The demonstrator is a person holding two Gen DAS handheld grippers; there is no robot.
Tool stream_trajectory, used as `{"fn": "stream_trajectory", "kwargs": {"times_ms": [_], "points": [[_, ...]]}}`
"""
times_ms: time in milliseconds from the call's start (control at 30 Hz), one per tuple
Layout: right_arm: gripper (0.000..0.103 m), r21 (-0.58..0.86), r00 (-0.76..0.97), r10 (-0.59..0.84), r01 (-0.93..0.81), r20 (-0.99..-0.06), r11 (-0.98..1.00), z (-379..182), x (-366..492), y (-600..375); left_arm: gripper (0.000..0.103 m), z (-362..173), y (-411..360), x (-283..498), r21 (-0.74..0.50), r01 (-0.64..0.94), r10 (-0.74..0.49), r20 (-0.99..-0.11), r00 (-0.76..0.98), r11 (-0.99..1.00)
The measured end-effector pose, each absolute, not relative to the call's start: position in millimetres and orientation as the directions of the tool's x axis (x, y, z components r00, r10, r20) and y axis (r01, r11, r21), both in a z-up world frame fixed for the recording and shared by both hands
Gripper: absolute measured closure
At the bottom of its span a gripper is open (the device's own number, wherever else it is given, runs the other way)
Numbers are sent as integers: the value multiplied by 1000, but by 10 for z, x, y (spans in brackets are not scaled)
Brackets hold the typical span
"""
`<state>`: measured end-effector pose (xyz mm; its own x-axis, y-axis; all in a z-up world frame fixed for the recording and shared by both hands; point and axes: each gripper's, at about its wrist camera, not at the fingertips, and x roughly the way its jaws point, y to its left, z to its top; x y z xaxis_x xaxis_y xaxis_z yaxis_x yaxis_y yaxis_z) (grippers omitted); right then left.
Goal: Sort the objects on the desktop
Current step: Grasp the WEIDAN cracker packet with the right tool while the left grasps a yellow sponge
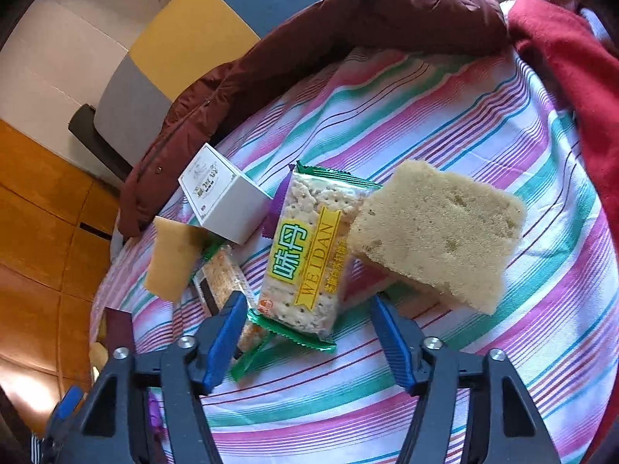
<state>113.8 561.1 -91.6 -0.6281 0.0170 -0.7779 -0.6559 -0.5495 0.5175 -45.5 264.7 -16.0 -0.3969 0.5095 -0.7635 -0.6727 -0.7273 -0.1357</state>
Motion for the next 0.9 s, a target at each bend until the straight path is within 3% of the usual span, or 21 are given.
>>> {"fn": "stream_trajectory", "kwargs": {"times_ms": [467, 733, 833, 900], "points": [[26, 531, -649, 2, -623, -760, -574, -888, 1061, 5589, 17, -463, 3583, -1126, -83, -728, 474, -807, -352, -681], [26, 549, -662, -6, -616, -750, -565, -931, 1024, 5620, 14, -782, 3819, -1508, -165, -736, 499, -827, -259, -656], [26, 547, -660, -1, -621, -751, -561, -965, 965, 5637, 16, -850, 3849, -1612, -231, -717, 519, -829, -208, -657], [26, 536, -656, 11, -626, -755, -567, -975, 910, 5641, 26, -901, 3867, -1667, -247, -699, 515, -834, -200, -671]]}}
